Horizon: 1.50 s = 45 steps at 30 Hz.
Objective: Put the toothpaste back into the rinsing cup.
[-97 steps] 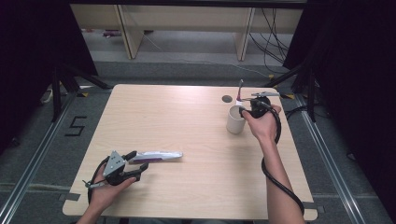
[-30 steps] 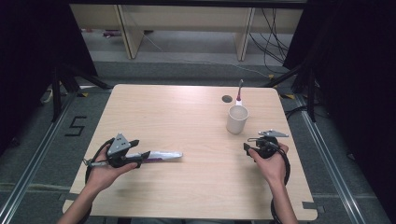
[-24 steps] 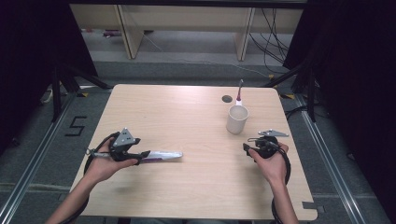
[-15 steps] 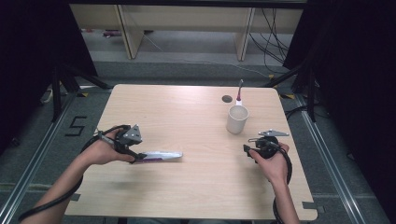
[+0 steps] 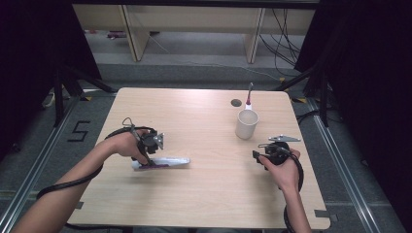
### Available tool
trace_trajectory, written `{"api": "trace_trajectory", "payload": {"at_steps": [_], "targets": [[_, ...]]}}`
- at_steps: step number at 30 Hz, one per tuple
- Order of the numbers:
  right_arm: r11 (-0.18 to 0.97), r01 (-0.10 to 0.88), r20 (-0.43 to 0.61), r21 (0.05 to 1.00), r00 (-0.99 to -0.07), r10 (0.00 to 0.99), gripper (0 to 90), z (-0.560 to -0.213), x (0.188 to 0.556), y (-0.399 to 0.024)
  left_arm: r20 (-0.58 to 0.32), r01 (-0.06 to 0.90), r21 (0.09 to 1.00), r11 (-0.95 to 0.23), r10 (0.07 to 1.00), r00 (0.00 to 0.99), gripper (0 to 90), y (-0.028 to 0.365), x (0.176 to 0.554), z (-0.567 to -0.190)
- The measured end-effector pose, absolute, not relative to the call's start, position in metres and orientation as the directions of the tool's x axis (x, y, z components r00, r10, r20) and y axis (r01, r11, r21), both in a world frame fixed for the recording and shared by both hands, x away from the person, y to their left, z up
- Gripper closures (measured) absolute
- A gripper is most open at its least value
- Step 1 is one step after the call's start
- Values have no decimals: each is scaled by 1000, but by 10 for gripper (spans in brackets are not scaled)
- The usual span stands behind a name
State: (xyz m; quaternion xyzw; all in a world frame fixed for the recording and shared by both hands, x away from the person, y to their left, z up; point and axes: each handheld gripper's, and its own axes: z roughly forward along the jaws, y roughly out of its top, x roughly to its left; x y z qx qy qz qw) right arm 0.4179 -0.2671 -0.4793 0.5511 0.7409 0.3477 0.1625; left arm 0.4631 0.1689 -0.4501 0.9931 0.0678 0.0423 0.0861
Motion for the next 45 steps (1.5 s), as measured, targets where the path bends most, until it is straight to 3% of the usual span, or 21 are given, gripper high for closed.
{"api": "trace_trajectory", "payload": {"at_steps": [19,30,35,45], "targets": [[185,682,117,707,-371,921,417,-483,421,-268,17,103,120,-987,106,994,521,155,472,-473],[137,716,157,685,-329,931,415,-480,417,-263,-21,100,90,-991,98,995,559,150,475,-477],[168,698,123,696,-346,930,415,-481,418,-266,-23,90,72,-993,88,996,561,147,476,-479],[154,703,151,695,-352,924,413,-484,419,-263,-4,94,74,-993,94,996,611,145,473,-479]]}}
